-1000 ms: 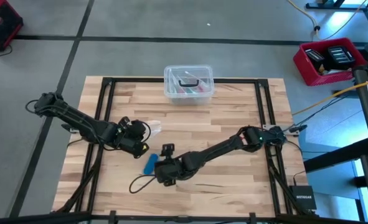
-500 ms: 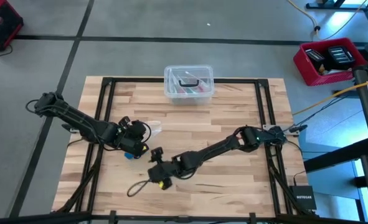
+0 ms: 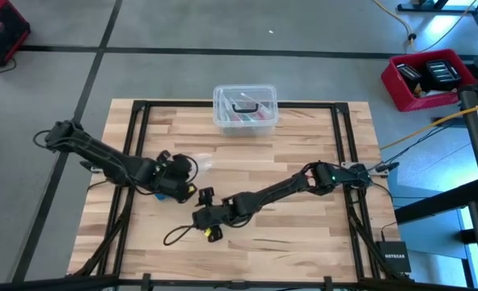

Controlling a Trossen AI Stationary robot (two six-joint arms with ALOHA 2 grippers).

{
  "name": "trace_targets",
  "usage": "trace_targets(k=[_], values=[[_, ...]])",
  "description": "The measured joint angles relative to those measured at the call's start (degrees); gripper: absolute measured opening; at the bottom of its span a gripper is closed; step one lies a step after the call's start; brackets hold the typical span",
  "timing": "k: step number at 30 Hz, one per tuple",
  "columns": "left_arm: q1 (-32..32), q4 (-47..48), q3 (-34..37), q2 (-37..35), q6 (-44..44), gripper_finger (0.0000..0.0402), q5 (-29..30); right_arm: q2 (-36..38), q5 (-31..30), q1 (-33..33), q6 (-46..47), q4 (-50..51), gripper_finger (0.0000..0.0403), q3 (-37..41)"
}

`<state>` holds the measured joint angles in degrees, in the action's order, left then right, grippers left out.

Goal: Roll bandage
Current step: Put the rolled blue bandage into the transparent zip bag

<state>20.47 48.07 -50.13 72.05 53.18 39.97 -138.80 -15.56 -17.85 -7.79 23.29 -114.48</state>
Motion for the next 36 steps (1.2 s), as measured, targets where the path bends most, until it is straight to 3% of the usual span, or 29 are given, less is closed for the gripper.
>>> trace_targets(k=[6,13,20,24,31,36], values=[[-2.40,-3.05,0.02,2.18,-3.76,0.0004,-0.76,0.91,-3.58,-2.93,0.40,10.36,0.0301,0.00],[-7.60,-3.64,0.07,3.18,-6.03,0.0010,-8.91,0.98,-6.33,-5.48,2.79,12.66,0.0301,-0.04],[-13.34,-2.10,-0.37,3.17,-9.60,0.0110,-12.94,0.98,-5.17,-5.77,4.57,8.98,0.0301,-0.07],[-15.32,4.40,-3.50,2.43,-11.79,0.0160,-20.53,0.98,-5.28,-5.77,4.57,9.62,0.0301,0.22],[-12.38,18.15,-4.11,-0.91,-2.10,0.0180,-20.35,1.33,-4.80,-5.79,5.03,4.82,0.0301,8.40],[-9.89,18.91,-0.75,-1.27,3.72,0.0180,-22.86,1.76,-3.71,-5.80,7.28,-3.93,0.0301,15.74]])
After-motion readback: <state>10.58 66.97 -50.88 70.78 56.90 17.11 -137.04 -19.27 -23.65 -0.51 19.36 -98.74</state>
